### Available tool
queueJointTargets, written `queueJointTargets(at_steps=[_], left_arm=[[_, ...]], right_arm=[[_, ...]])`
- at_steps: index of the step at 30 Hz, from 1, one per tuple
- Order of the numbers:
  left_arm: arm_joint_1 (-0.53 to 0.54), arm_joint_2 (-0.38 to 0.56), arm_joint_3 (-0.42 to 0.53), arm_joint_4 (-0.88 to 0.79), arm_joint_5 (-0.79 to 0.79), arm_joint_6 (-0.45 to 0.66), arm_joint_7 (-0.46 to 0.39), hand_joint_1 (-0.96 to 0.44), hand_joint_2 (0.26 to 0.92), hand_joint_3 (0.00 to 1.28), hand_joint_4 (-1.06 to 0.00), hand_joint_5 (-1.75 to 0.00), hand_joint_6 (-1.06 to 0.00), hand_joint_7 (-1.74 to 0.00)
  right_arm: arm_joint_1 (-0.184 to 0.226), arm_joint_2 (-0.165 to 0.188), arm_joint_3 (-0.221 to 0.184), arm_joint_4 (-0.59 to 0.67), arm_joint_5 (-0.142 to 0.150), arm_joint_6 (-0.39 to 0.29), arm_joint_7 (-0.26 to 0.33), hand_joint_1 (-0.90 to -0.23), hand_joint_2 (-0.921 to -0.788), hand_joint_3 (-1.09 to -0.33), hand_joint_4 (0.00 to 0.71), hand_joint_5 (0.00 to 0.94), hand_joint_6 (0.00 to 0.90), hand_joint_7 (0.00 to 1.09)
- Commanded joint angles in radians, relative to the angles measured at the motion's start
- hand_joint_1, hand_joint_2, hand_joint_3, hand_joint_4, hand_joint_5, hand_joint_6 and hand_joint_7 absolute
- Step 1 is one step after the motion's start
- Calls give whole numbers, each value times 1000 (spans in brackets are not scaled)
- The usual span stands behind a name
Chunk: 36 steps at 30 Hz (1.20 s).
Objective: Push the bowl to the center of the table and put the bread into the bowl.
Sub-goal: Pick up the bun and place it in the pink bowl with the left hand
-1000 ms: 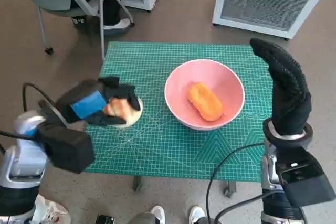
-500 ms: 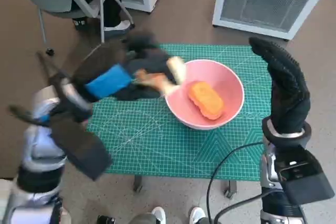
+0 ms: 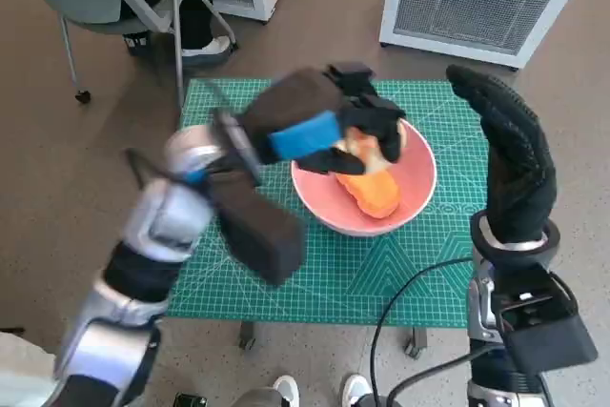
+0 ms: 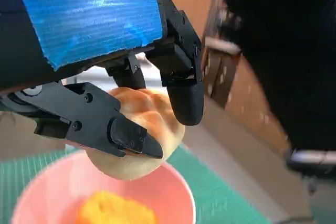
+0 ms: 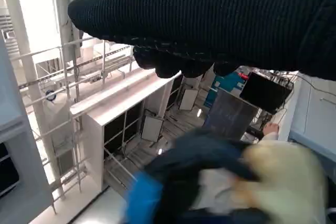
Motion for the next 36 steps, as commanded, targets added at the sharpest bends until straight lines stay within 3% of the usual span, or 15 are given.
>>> queueJointTargets(at_steps=[1, 3, 7, 12, 21, 29, 36], left_arm=[[-67, -20, -45, 111, 26, 19, -61, -4, 914, 145, -514, -1116, -525, -1141], [-79, -19, -70, 127, 39, 75, -123, -35, 912, 94, -429, -534, -435, -618], [-107, -25, -104, 157, 59, 160, -220, -130, 901, 23, -224, -112, -312, -164], [-100, -25, -126, 166, 93, 195, -231, -235, 894, 5, -138, -19, -267, -47], [-52, -14, -63, 207, 19, 125, -197, -298, 917, 14, -116, -1, -261, -18], [16, 0, 118, 177, -202, 16, -179, -298, 921, 56, -148, -14, -299, -32], [146, -58, 283, 12, -398, -44, -66, -314, 921, 156, -237, -43, -373, -67]], right_arm=[[33, -10, -8, -12, -9, 17, -6, -483, -921, -603, 413, 2, 13, 765], [38, -13, -11, -23, -14, 23, -9, -483, -921, -602, 416, 3, 17, 765], [48, -20, -18, -38, -14, 31, -8, -481, -921, -598, 418, 4, 19, 762], [53, -29, -28, -42, -4, 34, -6, -482, -921, -594, 417, 3, 21, 754], [53, -36, -39, -45, -11, 35, -18, -480, -921, -588, 423, 5, 46, 717], [43, -35, -45, -60, 5, 55, -20, -474, -921, -586, 432, 9, 71, 704], [21, -38, -48, -71, 24, 75, -16, -469, -921, -572, 436, 10, 86, 695]])
